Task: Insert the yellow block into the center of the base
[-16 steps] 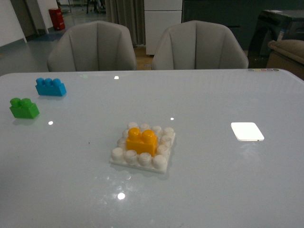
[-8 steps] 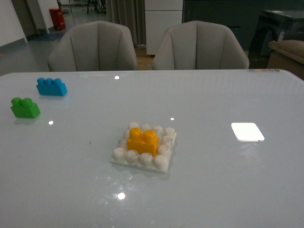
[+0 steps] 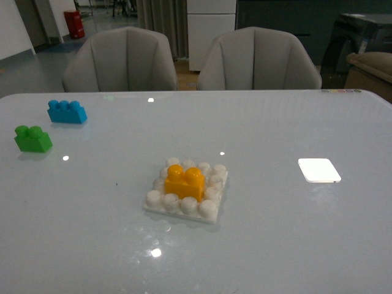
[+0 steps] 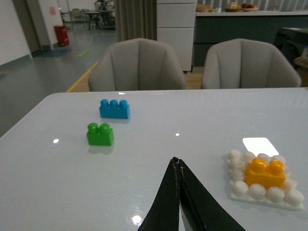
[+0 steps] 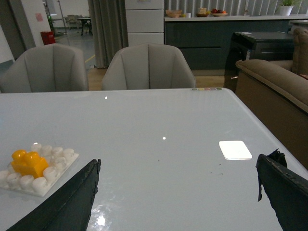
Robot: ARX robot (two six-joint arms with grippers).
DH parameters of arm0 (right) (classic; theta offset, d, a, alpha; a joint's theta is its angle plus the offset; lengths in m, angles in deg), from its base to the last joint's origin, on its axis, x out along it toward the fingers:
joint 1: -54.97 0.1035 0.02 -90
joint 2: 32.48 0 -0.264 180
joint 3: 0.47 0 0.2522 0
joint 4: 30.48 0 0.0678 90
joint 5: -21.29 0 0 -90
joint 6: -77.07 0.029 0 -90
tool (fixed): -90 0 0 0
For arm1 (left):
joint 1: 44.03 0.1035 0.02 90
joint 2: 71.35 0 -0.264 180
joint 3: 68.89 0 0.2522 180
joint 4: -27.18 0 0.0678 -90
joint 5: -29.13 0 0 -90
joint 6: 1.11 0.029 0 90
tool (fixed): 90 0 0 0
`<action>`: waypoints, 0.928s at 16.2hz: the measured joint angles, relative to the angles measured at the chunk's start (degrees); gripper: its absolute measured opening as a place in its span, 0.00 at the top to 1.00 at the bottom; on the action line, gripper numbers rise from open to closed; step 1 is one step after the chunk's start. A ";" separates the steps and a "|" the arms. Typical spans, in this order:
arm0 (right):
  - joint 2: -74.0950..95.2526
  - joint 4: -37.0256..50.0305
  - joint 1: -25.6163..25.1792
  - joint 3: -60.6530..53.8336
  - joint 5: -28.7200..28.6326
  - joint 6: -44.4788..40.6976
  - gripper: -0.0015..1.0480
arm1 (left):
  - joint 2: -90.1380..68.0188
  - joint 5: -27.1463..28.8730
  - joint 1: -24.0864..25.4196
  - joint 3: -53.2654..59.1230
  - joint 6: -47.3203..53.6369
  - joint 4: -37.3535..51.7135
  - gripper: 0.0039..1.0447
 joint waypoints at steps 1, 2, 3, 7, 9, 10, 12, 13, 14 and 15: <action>0.00 -0.02 0.00 0.00 0.00 0.02 0.06 | 0.28 -0.02 -0.04 0.07 0.00 -0.20 0.99; 0.00 0.02 0.00 0.00 0.00 0.00 0.06 | 0.85 0.00 -0.09 0.15 0.00 -0.63 0.99; 0.00 0.02 0.00 0.00 0.02 0.00 0.06 | 1.42 -0.15 -0.31 0.24 0.00 -1.16 0.99; 0.00 0.00 0.00 0.00 0.02 0.02 0.06 | 3.15 -0.13 -0.31 2.40 0.00 0.07 0.99; 0.00 0.00 0.00 0.00 0.02 0.02 0.06 | 12.44 -0.13 -0.31 2.40 0.00 -9.18 0.99; 0.00 0.00 0.00 0.00 0.04 0.02 0.06 | 16.68 -0.13 -0.31 2.40 0.00 -13.16 0.99; 0.00 0.00 0.00 0.00 0.02 0.02 0.06 | 19.91 -0.13 -0.31 2.40 0.00 -16.44 0.99; 0.00 0.00 0.00 0.00 0.02 0.02 0.06 | 20.68 -0.13 -0.31 2.40 0.00 -17.29 0.99; 0.00 0.00 0.00 0.00 0.02 0.02 0.06 | 21.46 -0.13 -0.31 2.40 0.00 -18.08 0.99; 0.00 0.00 0.00 0.00 0.02 0.02 0.06 | 22.21 -0.13 -0.31 2.38 0.00 -19.34 0.99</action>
